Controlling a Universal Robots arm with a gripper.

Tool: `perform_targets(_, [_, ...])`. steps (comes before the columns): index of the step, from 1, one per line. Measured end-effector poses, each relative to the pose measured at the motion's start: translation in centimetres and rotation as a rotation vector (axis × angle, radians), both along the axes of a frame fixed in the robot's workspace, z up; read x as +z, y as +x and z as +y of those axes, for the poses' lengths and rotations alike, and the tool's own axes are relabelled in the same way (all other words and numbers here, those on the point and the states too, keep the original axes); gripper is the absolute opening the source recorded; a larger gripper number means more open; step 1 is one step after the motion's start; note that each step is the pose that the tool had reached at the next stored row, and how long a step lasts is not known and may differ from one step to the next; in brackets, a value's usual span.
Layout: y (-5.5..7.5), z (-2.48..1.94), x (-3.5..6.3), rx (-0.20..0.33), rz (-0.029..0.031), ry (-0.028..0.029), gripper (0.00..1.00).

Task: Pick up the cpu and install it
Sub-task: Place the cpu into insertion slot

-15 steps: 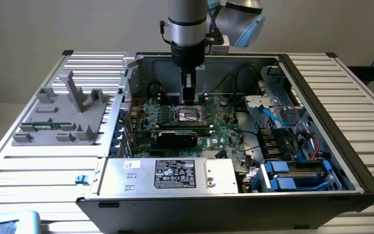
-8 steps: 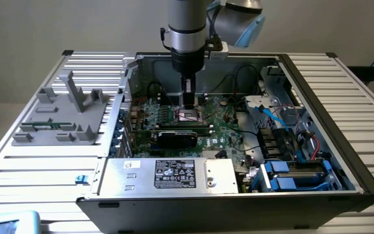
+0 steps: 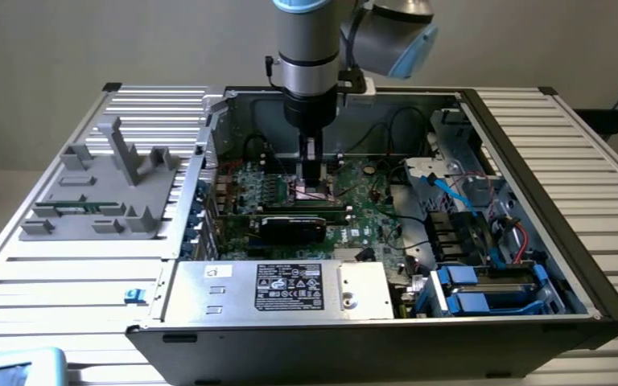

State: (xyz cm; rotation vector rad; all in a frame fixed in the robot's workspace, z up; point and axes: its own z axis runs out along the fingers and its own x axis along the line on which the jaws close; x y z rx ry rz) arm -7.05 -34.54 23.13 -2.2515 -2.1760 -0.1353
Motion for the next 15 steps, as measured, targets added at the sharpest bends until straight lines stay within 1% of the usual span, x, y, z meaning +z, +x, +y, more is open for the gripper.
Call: perform_targets(15, [0.0, -0.02, -1.60, 0.000, 0.0000, 0.0003, 0.55])
